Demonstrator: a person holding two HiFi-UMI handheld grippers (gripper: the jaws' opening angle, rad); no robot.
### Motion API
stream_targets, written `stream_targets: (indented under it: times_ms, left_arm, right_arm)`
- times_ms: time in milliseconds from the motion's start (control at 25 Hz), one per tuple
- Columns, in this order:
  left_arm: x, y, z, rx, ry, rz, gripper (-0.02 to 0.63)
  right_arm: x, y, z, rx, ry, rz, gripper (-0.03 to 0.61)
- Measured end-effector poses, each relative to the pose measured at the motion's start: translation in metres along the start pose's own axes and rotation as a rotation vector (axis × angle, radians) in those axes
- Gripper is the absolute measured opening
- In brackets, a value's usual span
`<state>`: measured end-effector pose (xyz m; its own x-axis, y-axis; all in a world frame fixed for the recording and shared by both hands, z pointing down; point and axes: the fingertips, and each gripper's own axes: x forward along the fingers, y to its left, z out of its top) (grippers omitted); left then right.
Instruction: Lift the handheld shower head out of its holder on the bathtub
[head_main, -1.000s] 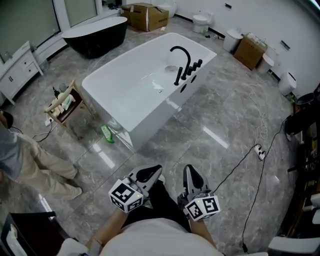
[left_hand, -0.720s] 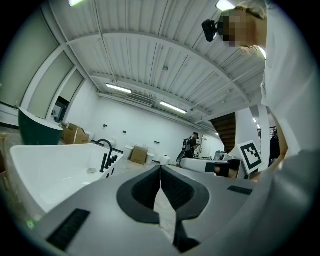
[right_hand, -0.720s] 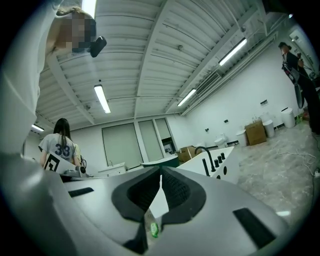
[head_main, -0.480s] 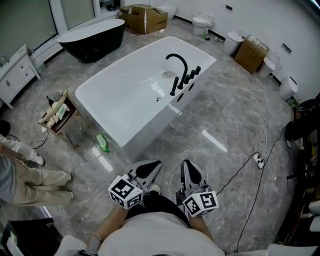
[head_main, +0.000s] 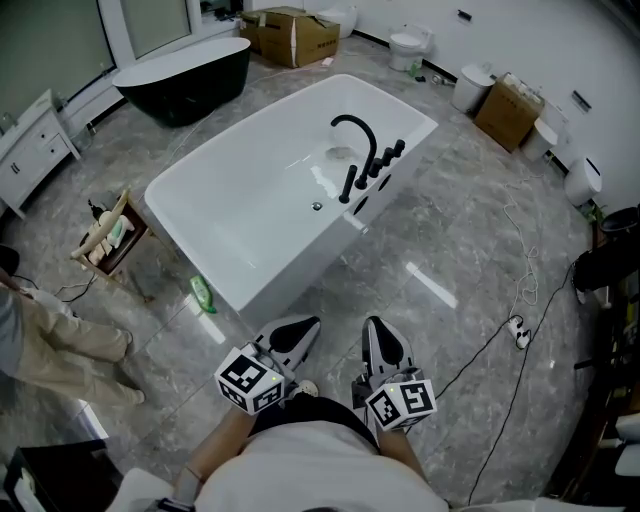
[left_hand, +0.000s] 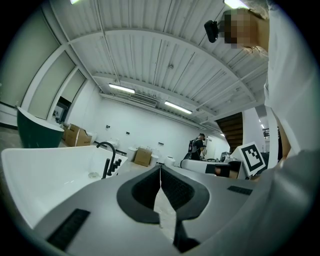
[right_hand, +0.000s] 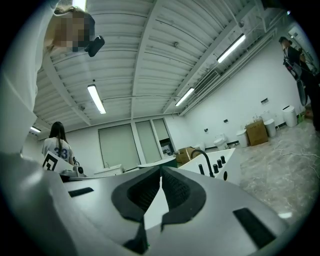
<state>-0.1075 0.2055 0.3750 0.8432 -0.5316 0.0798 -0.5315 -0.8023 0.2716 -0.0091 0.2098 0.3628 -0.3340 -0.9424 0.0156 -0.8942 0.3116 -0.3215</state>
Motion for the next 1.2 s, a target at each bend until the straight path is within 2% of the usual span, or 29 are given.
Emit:
stream_targets:
  times_ms: [360,520,920,1200]
  left_arm:
    - [0.033,0.020,-0.001,-0.002,0.005,0.005,0.012]
    - [0.039,0.019,0.003,-0.033,-0.011,0.002,0.012]
    - [0.050,0.021,-0.006,-0.031,0.033,0.000,0.012]
    - [0.066,0.032,-0.004,-0.035,0.038,-0.006,0.012]
  right_arm:
    - [0.024,-0.029,0.005,-0.012,-0.004,-0.007,0.021]
    - [0.031,-0.032,0.010,-0.018,-0.014,0.001,0.021]
    - [0.031,-0.035,0.015,-0.003,-0.045,0.002,0.021]
    - [0.033,-0.058,0.018,-0.002,-0.046,-0.049,0.021]
